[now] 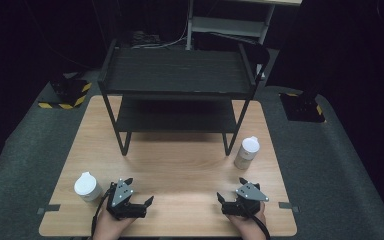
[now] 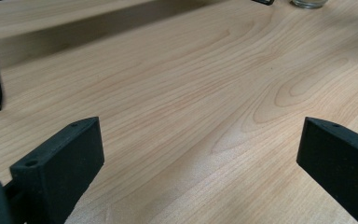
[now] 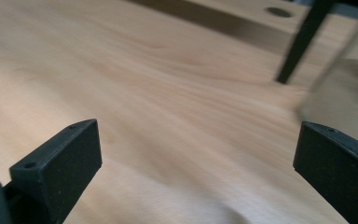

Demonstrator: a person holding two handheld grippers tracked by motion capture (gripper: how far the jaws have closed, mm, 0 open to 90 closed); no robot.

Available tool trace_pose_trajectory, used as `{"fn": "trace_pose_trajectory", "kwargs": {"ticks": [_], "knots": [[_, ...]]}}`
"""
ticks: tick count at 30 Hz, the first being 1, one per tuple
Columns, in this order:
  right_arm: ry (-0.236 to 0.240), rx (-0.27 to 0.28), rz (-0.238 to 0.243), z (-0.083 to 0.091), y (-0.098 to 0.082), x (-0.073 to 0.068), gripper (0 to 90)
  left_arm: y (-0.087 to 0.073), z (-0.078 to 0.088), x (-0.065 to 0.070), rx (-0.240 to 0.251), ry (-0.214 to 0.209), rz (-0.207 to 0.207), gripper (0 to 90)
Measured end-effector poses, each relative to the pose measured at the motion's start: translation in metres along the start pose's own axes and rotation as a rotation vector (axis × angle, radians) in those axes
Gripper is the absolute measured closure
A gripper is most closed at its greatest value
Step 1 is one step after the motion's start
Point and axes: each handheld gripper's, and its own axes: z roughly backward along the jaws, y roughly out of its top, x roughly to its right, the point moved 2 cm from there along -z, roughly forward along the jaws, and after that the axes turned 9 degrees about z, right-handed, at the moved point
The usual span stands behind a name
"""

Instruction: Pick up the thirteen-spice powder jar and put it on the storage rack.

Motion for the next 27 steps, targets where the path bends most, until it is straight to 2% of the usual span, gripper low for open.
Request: {"fn": "trace_pose_trajectory", "kwargs": {"ticks": [2,5,10,15,17,20,27], "knots": [[0.010,0.004,-0.013,0.000,-0.001,0.004,0.3,0.000,0.000,0.001,-0.002,0.001,-0.006,1.0],[-0.014,0.016,-0.034,0.001,-0.004,0.003,0.4,-0.001,0.001,0.002,0.005,0.007,-0.008,1.0],[-0.018,0.026,-0.014,0.000,-0.004,0.002,0.4,-0.003,0.002,0.004,0.009,0.003,-0.036,1.1],[-0.003,0.039,-0.015,0.001,-0.006,0.004,0.3,-0.003,0.004,0.002,0.009,-0.013,-0.027,1.0],[0.006,0.041,-0.012,0.001,-0.006,0.005,0.3,-0.003,0.004,-0.001,0.010,-0.019,-0.006,1.0],[0.012,0.047,-0.010,0.001,-0.007,0.006,0.3,-0.004,0.004,-0.002,0.016,-0.020,0.002,1.0],[0.014,0.071,-0.021,0.003,-0.012,0.007,3.4,-0.006,0.005,-0.002,0.028,-0.023,-0.001,1.0]]}}
